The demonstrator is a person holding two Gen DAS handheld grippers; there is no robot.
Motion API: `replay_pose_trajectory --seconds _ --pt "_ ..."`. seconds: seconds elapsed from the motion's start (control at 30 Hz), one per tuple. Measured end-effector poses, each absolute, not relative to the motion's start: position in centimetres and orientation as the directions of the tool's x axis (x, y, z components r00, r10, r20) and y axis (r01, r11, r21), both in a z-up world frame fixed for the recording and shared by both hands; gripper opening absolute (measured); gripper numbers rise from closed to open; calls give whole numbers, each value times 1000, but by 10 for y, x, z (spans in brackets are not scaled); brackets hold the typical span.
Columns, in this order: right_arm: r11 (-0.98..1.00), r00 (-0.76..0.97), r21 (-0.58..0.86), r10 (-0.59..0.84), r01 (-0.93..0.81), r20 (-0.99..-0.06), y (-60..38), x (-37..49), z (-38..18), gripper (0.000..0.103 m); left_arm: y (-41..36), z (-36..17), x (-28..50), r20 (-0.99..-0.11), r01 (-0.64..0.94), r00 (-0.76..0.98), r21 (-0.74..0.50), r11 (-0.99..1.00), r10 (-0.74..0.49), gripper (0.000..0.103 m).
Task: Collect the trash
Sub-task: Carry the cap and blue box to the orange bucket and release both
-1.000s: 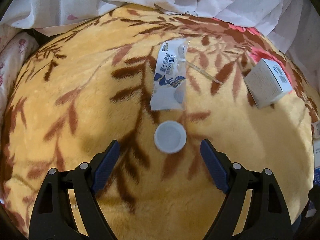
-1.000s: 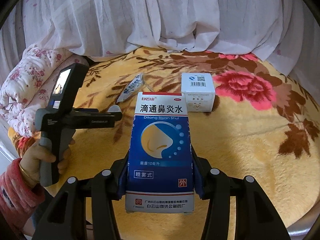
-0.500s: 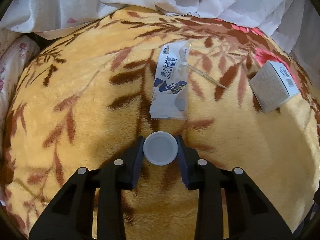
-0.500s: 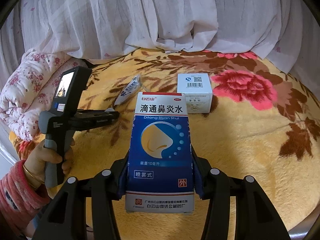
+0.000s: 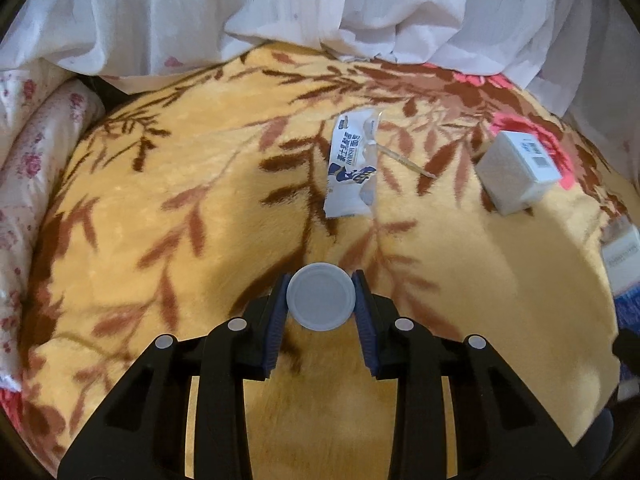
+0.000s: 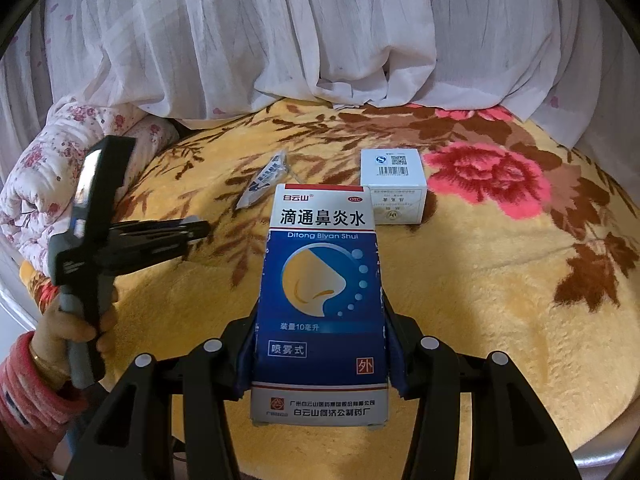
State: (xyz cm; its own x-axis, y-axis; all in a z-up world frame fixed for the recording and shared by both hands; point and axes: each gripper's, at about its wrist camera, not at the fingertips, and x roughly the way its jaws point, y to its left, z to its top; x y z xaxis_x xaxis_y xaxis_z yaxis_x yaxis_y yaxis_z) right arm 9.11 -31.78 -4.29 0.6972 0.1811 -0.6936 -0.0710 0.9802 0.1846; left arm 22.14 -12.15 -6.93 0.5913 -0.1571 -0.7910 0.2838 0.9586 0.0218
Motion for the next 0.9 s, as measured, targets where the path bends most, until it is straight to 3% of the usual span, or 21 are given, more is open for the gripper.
replay_pose_trajectory --seconds 0.6,0.9 --pt "976 697 159 216 -147 -684 -283 21 -36 51 -93 -34 75 -727 403 621 -25 915 -294 31" --pt "953 611 118 271 -279 -744 -240 -43 -61 51 -72 -78 3 -804 479 524 6 878 -280 31"
